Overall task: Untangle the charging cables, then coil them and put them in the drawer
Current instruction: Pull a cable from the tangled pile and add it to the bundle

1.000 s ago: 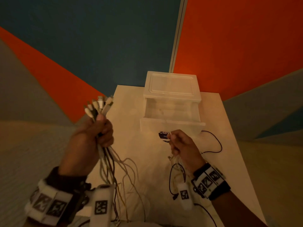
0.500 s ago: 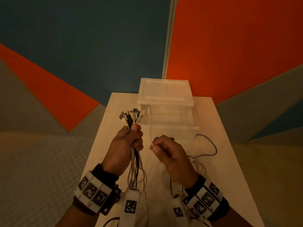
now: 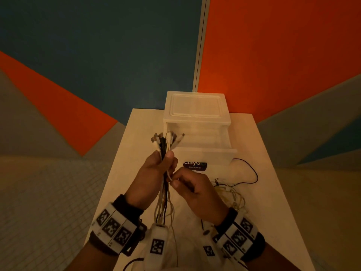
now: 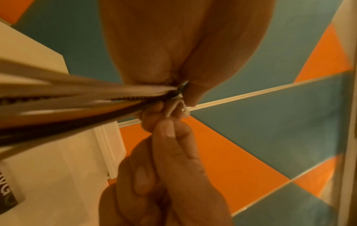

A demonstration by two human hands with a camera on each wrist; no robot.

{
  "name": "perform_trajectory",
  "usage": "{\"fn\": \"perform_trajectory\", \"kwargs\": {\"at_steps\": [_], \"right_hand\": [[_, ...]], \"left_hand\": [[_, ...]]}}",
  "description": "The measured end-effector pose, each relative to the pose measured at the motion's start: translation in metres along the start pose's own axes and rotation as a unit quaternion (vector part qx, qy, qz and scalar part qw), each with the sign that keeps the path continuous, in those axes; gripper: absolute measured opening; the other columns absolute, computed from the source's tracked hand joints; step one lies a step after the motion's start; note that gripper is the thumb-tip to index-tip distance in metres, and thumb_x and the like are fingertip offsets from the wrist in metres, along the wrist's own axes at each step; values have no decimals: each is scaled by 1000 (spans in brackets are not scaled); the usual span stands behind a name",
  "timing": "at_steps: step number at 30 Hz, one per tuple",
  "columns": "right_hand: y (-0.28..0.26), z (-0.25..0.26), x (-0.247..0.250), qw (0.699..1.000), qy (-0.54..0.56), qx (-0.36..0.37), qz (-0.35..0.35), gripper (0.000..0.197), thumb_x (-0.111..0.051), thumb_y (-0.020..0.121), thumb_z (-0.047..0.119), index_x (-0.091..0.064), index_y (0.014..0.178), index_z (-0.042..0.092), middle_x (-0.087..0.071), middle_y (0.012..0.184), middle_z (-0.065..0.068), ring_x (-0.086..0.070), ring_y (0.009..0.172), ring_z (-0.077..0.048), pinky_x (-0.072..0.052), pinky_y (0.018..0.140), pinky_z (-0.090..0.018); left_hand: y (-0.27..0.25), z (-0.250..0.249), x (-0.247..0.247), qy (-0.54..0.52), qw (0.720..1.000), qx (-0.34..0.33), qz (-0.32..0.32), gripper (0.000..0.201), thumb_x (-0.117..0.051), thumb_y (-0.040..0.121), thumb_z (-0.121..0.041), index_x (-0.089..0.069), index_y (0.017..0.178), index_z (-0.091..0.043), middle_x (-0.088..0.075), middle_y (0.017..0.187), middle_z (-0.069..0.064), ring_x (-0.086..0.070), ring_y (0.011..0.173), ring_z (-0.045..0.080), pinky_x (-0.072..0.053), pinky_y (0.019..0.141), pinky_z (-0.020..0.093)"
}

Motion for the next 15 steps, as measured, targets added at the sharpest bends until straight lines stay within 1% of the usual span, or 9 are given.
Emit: {"fn": "perform_trajectory", "kwargs": {"at_steps": [3, 5, 6, 7, 9, 10, 11, 13, 15], "right_hand": [[2, -16, 3, 999, 18, -27, 31, 19, -47, 100, 24, -59, 89, 15, -49, 66, 3, -40, 60, -3, -33, 60, -19], [-3, -43, 7, 996, 13, -56, 62, 26, -41, 102, 32, -56, 85, 19, -47, 69, 7, -39, 61, -2, -33, 60, -19], [-9, -63, 11, 994, -4, -78, 72, 28, -39, 102, 33, -54, 83, 18, -45, 69, 8, -39, 62, -3, -33, 60, -20], [-17, -85, 15, 991, -29, -101, 77, 29, -38, 103, 32, -53, 83, 16, -45, 71, 7, -40, 64, -4, -34, 62, -21], [-33, -133, 22, 983, -80, -146, 79, 30, -39, 103, 29, -51, 83, 11, -49, 75, 4, -44, 69, -5, -38, 69, -24], [-42, -153, 26, 977, -101, -171, 78, 29, -40, 104, 28, -51, 85, 9, -51, 77, 0, -46, 71, -7, -40, 72, -27], [-49, -172, 29, 969, -120, -200, 78, 27, -41, 104, 27, -51, 86, 9, -54, 80, -4, -48, 74, -9, -40, 74, -30], [-57, -194, 39, 956, -157, -240, 55, 23, -41, 103, 32, -54, 89, 19, -58, 88, -3, -53, 80, -14, -41, 78, -32], [-57, -197, 47, 955, -166, -247, -3, 22, -41, 101, 37, -57, 94, 24, -62, 92, -4, -57, 85, -20, -44, 80, -36]], "left_hand": [[1, -11, 10, 20, 997, -54, -47, 28, -44, 103, -20, -53, 78, -13, -54, 69, -1, -49, 64, 12, -42, 64, 26], [1, -31, 31, -39, 992, -82, -87, 42, -38, 100, -1, -55, 67, -18, -52, 64, -2, -50, 62, 14, -47, 70, 31], [1, -45, 44, -81, 988, -96, -88, 42, -37, 97, 3, -56, 67, -19, -50, 63, -3, -49, 60, 13, -50, 71, 32], [2, -63, 58, -129, 982, -114, -75, 33, -40, 94, 0, -54, 71, -20, -48, 63, -5, -47, 58, 12, -51, 68, 30], [2, -98, 83, -245, 959, -137, 20, 11, -53, 91, -15, -48, 83, -17, -47, 65, -4, -44, 57, 11, -48, 57, 26], [2, -114, 92, -336, 930, -120, 93, 11, -51, 95, -18, -46, 89, -10, -47, 67, 2, -42, 58, 15, -45, 54, 30], [3, -123, 100, -415, 893, -99, 143, 18, -42, 101, -19, -45, 95, -3, -45, 70, 10, -40, 59, 20, -40, 55, 34], [5, -131, 117, -447, 879, -79, 148, 35, -26, 107, -25, -44, 102, 4, -40, 73, 16, -38, 61, 23, -32, 54, 34], [5, -126, 109, -437, 881, -71, 165, 31, -30, 107, -23, -45, 100, 4, -43, 72, 17, -39, 58, 21, -32, 50, 32]]}}
Point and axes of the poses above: each hand's wrist, its own y-axis towards the middle knuckle, its own x-axis out of the back of the hand, z = x × y, the point moved 7 cm from there along y, towards the middle knuckle
